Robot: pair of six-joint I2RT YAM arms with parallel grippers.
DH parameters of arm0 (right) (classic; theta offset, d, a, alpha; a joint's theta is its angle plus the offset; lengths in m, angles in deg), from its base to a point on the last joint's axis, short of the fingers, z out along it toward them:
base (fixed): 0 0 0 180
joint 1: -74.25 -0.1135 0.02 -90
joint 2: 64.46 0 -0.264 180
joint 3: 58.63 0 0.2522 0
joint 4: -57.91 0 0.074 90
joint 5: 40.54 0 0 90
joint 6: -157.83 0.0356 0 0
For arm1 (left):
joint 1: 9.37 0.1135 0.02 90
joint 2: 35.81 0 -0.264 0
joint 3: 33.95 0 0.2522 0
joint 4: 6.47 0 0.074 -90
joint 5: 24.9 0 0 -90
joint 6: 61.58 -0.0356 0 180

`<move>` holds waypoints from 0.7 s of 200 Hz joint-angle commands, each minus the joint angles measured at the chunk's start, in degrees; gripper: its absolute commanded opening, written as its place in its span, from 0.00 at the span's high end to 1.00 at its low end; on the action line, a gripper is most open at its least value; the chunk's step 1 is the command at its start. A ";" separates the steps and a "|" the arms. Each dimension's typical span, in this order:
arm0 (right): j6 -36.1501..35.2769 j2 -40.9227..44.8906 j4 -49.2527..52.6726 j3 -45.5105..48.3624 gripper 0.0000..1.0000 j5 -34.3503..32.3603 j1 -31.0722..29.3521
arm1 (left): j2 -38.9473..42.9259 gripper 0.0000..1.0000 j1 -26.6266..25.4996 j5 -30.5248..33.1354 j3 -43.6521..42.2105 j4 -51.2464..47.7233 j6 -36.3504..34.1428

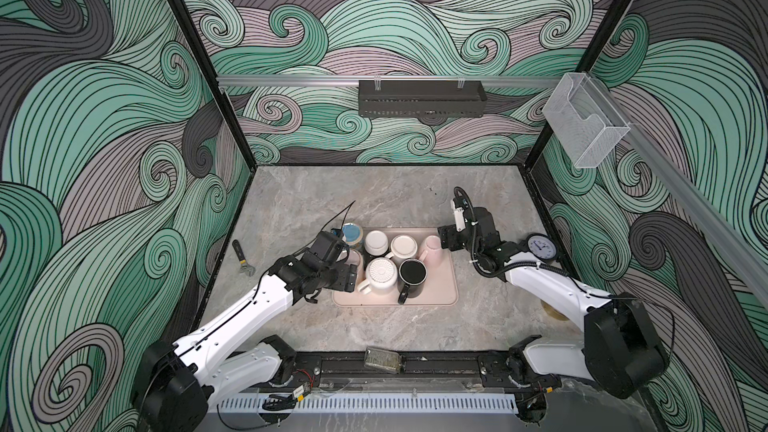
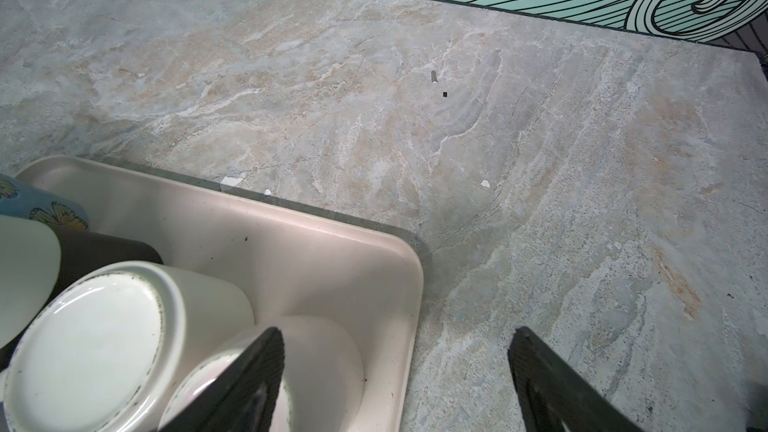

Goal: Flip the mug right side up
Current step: 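Move the left gripper over the pale pink mug while the right approaches, then lower the left gripper and close it on the pale pink mug's base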

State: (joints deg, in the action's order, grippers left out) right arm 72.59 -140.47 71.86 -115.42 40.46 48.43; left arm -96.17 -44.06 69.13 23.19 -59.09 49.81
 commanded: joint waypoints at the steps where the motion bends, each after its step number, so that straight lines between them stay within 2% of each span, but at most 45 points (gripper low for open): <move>1: -0.18 0.02 -1.14 0.44 0.15 -1.02 -0.43 | -1.51 0.12 -0.30 0.21 1.92 -1.69 0.52; 42: -0.10 0.47 -1.24 0.50 0.17 -1.05 -0.57 | -0.64 0.21 -0.46 -0.40 1.31 -2.86 2.29; 75: 1.19 -0.15 -2.31 0.58 0.23 -1.48 -0.55 | 0.13 0.30 -0.71 -0.61 0.20 -1.95 3.12; 81: 1.37 -0.24 -2.46 0.57 0.24 -1.47 -0.59 | 0.03 0.36 -0.80 -0.71 0.06 -1.70 3.16; 92: 1.46 -0.37 -2.49 0.50 0.25 -1.47 -0.54 | -0.30 0.64 -0.94 -0.65 -0.13 -1.56 3.41; 98: 1.49 -0.37 -2.50 0.43 0.25 -1.48 -0.54 | -0.51 0.72 -0.98 -0.32 -0.18 -1.71 3.88; 111: 1.57 -0.30 -2.59 0.40 0.25 -1.33 -0.59 | -0.79 0.70 -1.24 0.33 -0.66 -1.47 4.07; 140: 1.57 -0.02 -2.73 0.40 0.25 -1.13 -0.54 | -1.00 0.55 -1.34 2.09 -1.17 -1.56 4.88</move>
State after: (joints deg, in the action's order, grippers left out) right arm 73.64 -140.47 70.44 -115.38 40.18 48.12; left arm -96.81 -45.03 69.29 22.42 -60.27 53.46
